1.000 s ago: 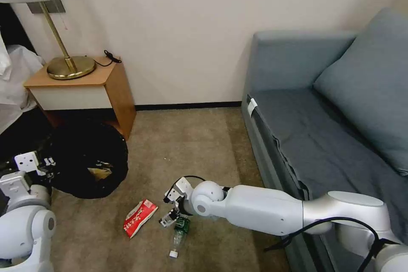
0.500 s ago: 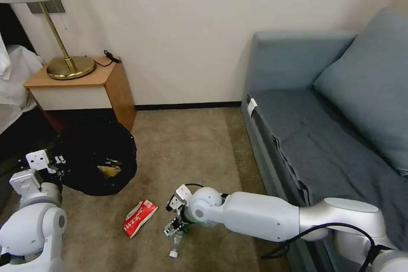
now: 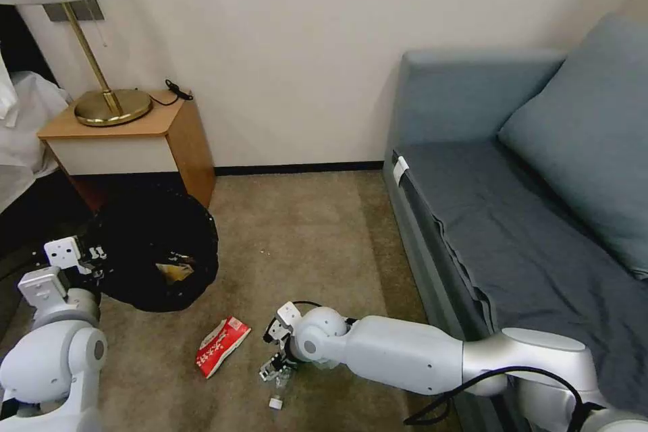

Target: Pick up the trash bin, then pick up the garbage on the floor and place it into the trash bin.

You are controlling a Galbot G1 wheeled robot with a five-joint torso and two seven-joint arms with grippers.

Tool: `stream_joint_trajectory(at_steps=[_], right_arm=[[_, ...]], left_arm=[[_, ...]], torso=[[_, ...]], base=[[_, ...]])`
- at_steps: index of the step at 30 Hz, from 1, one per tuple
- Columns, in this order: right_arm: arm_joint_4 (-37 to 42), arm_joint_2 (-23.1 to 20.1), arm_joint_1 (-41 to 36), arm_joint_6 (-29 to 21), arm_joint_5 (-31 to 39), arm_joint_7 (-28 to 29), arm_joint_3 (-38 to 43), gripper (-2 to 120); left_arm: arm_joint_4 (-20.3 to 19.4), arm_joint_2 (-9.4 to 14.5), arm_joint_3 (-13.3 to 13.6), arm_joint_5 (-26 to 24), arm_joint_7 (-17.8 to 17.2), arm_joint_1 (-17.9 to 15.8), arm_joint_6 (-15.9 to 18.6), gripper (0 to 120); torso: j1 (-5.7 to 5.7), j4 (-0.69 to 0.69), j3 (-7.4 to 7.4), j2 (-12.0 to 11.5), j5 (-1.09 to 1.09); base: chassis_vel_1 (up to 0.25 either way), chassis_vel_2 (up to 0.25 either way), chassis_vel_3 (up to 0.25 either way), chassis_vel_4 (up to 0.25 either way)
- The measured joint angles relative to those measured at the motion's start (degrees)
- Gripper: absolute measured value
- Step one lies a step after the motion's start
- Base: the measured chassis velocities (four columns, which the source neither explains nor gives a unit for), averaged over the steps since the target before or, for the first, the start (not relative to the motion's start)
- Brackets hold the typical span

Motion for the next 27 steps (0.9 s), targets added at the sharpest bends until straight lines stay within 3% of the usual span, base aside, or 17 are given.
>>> stream_joint_trajectory(at_steps=[14,27], right_arm=[[-3.1,1.0,-1.5,-0.1,-1.1,1.7,1.3,100],[-9.0,3.0,-3.1,-0.1,-5.2,-0.3,1.5,100]], left_arm=[[1.1,1.1,0.1,-0.1,0.5,-0.4,-0.6,4],[2.4,1.9,0.4,-0.4,1.0,-1.2,-1.5,4]], torso=[[0.00,0.00,0.00,0.0,0.00],[0.00,0.00,0.00,0.0,0.00]], base=[[0.000,0.000,0.000,0.000],[0.000,0.000,0.000,0.000]])
